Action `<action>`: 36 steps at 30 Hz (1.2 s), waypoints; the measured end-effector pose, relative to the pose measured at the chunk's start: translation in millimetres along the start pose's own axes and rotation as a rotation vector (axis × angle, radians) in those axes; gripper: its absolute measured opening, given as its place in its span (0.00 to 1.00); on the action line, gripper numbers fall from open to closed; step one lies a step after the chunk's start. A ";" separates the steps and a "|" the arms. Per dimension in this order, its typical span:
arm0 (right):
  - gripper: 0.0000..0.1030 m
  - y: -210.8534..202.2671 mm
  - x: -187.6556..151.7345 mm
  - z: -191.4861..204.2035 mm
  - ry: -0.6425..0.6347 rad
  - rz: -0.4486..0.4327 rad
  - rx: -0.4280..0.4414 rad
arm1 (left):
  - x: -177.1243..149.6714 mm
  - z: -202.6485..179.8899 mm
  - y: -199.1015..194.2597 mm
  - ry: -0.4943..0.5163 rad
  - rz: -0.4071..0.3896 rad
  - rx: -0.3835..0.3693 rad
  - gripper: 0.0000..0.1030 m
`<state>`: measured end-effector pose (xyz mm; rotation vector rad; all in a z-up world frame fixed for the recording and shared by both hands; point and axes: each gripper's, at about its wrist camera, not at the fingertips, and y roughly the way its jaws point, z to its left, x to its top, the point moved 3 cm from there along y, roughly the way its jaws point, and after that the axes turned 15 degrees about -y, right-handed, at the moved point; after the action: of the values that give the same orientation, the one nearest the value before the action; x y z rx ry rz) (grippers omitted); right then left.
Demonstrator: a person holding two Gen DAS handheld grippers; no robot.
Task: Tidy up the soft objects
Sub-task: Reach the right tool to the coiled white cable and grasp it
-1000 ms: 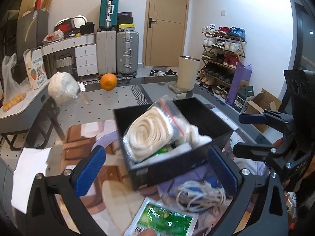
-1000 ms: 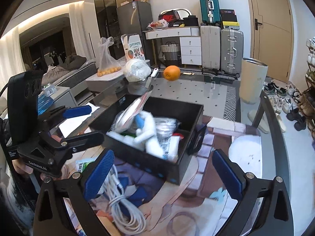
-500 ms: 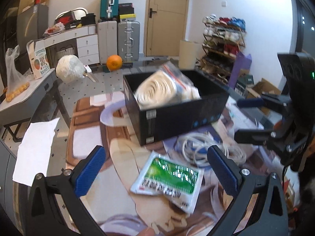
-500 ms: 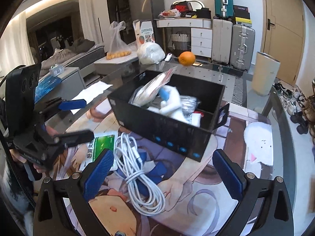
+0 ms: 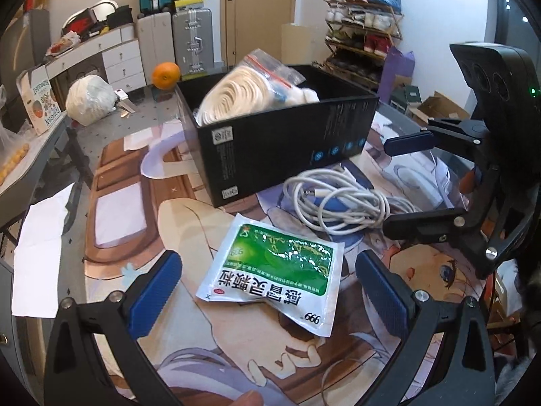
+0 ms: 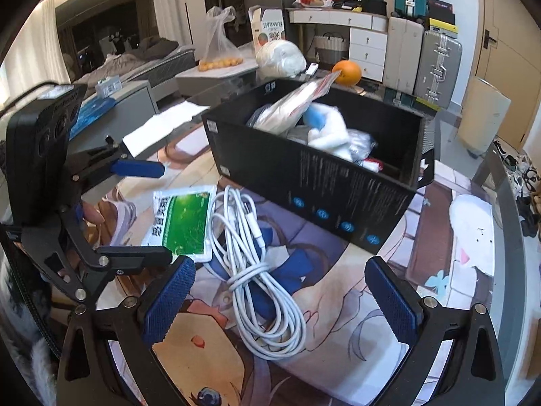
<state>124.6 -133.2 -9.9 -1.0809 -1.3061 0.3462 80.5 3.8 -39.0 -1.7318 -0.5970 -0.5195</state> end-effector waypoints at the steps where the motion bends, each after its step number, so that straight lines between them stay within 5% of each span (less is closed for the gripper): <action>1: 0.99 2.3 -0.4 1.0 -0.004 0.008 0.005 | -0.4 -0.8 1.4 0.007 0.010 -0.001 1.00; 12: 0.99 24.9 -0.4 6.9 -0.064 0.051 0.016 | -0.8 -2.9 15.9 0.023 0.091 0.032 1.00; 22: 0.70 33.6 3.5 8.3 -0.115 0.057 0.036 | 0.2 -2.0 15.9 0.028 0.095 0.042 1.00; 29: 0.32 31.2 7.0 23.7 -0.172 0.026 0.078 | 0.1 -2.3 16.0 0.030 0.095 0.042 1.00; 34: 0.30 26.8 3.2 24.8 -0.169 0.020 0.079 | -0.3 -3.7 15.1 0.044 0.093 0.028 0.97; 36: 0.30 23.8 -0.5 23.4 -0.159 0.019 0.076 | -2.1 -6.0 12.1 0.064 0.081 0.010 0.87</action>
<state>111.9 -111.3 -31.7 -1.0183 -1.4126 0.5003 86.4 -4.7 -48.0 -1.7163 -0.4812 -0.5122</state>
